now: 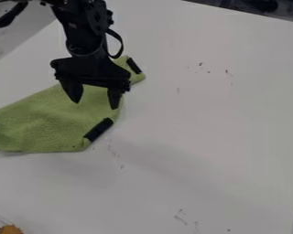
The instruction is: Turning the cloth from bottom right to top left
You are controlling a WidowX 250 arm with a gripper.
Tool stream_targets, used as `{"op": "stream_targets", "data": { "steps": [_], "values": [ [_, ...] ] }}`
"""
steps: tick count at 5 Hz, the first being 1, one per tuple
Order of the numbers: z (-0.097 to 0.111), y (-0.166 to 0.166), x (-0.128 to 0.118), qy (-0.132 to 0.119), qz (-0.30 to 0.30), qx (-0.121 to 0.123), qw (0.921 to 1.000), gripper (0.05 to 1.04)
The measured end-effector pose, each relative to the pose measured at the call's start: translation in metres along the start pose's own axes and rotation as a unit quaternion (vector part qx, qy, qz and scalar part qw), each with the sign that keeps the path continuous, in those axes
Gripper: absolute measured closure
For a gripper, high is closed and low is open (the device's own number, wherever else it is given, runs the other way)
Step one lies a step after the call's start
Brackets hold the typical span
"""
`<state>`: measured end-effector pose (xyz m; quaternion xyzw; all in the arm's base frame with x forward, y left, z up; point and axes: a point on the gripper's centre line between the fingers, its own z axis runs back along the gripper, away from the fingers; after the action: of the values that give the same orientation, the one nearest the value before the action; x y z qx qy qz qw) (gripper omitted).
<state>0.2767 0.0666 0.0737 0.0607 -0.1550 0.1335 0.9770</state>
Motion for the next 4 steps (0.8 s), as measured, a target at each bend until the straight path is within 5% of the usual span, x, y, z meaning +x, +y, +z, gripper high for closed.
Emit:
{"op": "stream_targets", "data": {
  "steps": [4],
  "values": [
    [-0.046, -0.019, -0.025, 0.029, -0.013, -0.034, 0.9989, 0.083]
  ]
}}
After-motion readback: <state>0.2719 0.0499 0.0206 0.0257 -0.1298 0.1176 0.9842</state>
